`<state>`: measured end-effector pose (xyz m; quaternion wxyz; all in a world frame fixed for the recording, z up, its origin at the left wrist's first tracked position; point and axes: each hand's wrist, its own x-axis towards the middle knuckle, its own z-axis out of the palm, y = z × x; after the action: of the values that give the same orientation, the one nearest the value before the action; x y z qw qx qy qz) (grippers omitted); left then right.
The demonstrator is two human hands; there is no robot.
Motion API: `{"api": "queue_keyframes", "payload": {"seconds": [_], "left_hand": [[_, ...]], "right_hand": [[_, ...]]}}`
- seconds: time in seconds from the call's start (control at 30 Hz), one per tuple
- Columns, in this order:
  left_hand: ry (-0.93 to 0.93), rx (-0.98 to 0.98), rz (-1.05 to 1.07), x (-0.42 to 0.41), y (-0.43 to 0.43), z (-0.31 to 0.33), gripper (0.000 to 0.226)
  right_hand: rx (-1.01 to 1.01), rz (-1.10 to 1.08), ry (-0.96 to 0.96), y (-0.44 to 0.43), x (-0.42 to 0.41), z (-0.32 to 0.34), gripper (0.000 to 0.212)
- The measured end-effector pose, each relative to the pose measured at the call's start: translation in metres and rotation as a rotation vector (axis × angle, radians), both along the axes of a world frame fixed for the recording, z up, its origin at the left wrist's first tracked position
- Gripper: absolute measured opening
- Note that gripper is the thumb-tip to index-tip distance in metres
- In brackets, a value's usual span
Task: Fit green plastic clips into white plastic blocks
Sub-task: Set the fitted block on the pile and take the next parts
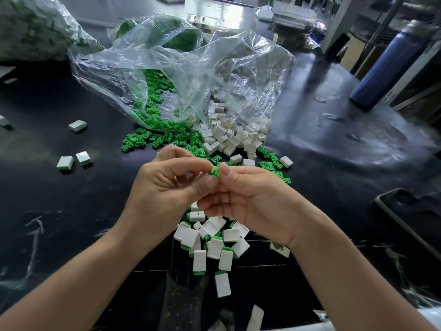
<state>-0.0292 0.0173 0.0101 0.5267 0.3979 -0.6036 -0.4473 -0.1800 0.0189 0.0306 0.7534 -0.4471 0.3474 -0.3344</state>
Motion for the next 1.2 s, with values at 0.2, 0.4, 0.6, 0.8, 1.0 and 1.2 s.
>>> {"api": "queue_keyframes", "payload": {"seconds": [0.2, 0.4, 0.6, 0.8, 1.0, 1.2], "left_hand": [[0.024, -0.006, -0.037, -0.0002, 0.002, 0.0023, 0.024], [0.013, -0.014, -0.074, 0.0019, 0.0026, 0.0049, 0.027], [-0.017, -0.097, -0.123, 0.0031, 0.0052, 0.0065, 0.019], [0.119, 0.071, -0.183, -0.0018, 0.0073, 0.0035, 0.014], [0.211, 0.149, -0.194, -0.0032, 0.0048, 0.002, 0.007], [0.189, 0.135, -0.156, -0.0033, 0.0048, 0.0005, 0.009]], "right_hand": [[-0.013, 0.023, -0.057, 0.002, -0.0015, 0.002, 0.025], [-0.023, 0.031, -0.077, 0.0019, -0.0011, 0.0, 0.023], [0.041, 0.073, -0.073, 0.0008, 0.0012, 0.0014, 0.031], [0.035, 0.077, 0.028, 0.0019, 0.0049, -0.0022, 0.056], [0.07, 0.093, -0.025, 0.0013, 0.0036, 0.0027, 0.044], [0.065, 0.057, -0.023, 0.0033, 0.0059, 0.0036, 0.043]]}}
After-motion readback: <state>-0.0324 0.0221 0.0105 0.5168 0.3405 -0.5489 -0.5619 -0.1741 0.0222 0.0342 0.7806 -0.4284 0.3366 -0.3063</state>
